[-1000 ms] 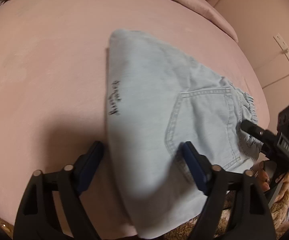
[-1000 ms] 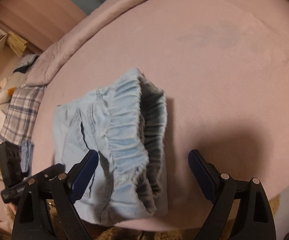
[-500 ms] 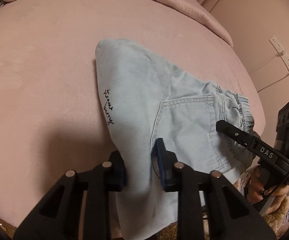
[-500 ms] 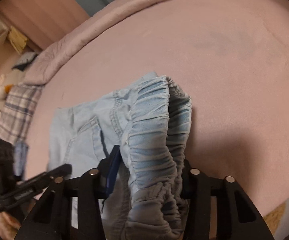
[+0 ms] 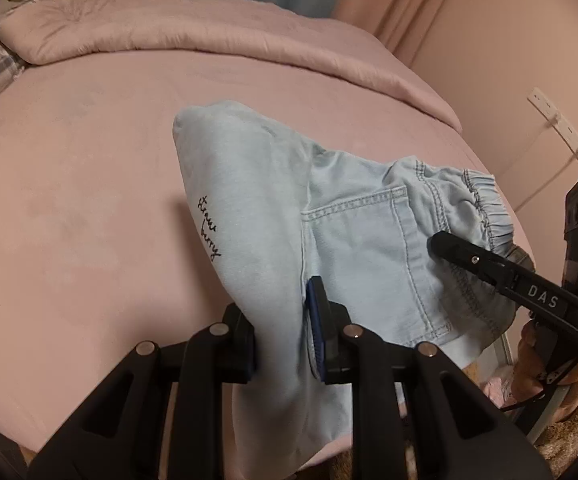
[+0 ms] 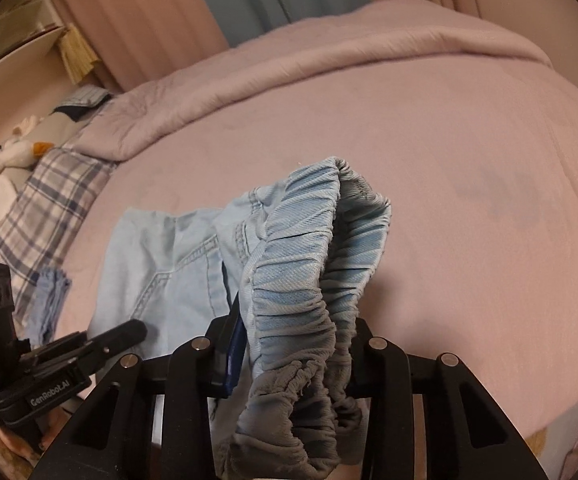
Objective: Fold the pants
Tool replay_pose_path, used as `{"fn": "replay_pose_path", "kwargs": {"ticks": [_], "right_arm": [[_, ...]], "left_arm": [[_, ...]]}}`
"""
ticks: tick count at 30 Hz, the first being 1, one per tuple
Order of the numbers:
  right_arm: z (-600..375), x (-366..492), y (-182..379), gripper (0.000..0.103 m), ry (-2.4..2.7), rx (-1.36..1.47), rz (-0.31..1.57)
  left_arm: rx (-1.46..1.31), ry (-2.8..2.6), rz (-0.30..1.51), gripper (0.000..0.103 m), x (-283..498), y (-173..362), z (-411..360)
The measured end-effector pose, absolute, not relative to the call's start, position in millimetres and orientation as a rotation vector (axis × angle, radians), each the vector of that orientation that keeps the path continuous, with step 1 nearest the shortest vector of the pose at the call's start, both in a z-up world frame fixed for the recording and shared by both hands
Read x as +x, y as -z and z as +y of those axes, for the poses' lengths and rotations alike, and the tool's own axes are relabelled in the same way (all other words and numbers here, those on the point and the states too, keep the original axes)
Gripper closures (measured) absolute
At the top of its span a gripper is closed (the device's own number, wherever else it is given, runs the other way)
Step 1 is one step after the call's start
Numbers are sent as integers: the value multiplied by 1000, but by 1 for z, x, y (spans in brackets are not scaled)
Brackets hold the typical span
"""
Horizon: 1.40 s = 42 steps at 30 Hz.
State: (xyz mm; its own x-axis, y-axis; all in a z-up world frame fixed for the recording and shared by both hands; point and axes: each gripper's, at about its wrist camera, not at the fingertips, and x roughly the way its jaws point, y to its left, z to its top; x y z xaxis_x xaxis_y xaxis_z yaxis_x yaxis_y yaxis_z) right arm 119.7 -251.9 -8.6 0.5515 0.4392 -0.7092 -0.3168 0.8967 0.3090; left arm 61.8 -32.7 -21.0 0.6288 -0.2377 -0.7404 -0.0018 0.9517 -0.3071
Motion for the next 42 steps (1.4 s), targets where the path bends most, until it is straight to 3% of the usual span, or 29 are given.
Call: {"fn": "replay_pose_path", "kwargs": {"ticks": [7,14,18,25,26,28,33,34,36,42], "right_arm": [[-219,154,5,63,-468,110,866],[-193,192,36,63,-444,93,962],[-186,205,63,63,-374,62,1034],[-191,197,71,47,-320,59,1053],[-192,196,67,45,-310,47,1048],[-191,186,55,40,-289,7,1020],[-204,154,15,28,-261,-26,898],[-208,143,1,20,-253,-24,865],[-214,124,-18,14,-246,-22,810],[-216,96,-42,12,-236,-21,756]], "left_arm": [[-278,78,859,82,105,26,-11],[-288,23,942,82,136,61,10],[-290,-18,1000,74,148,86,16],[-331,-14,1013,63,138,78,21],[-335,-10,1002,60,134,71,21],[-333,-8,979,40,125,57,22],[-290,-21,840,12,84,3,22],[-287,-25,807,7,73,-10,22],[-292,-24,758,1,55,-25,23],[-296,-20,717,1,21,-44,20]]}}
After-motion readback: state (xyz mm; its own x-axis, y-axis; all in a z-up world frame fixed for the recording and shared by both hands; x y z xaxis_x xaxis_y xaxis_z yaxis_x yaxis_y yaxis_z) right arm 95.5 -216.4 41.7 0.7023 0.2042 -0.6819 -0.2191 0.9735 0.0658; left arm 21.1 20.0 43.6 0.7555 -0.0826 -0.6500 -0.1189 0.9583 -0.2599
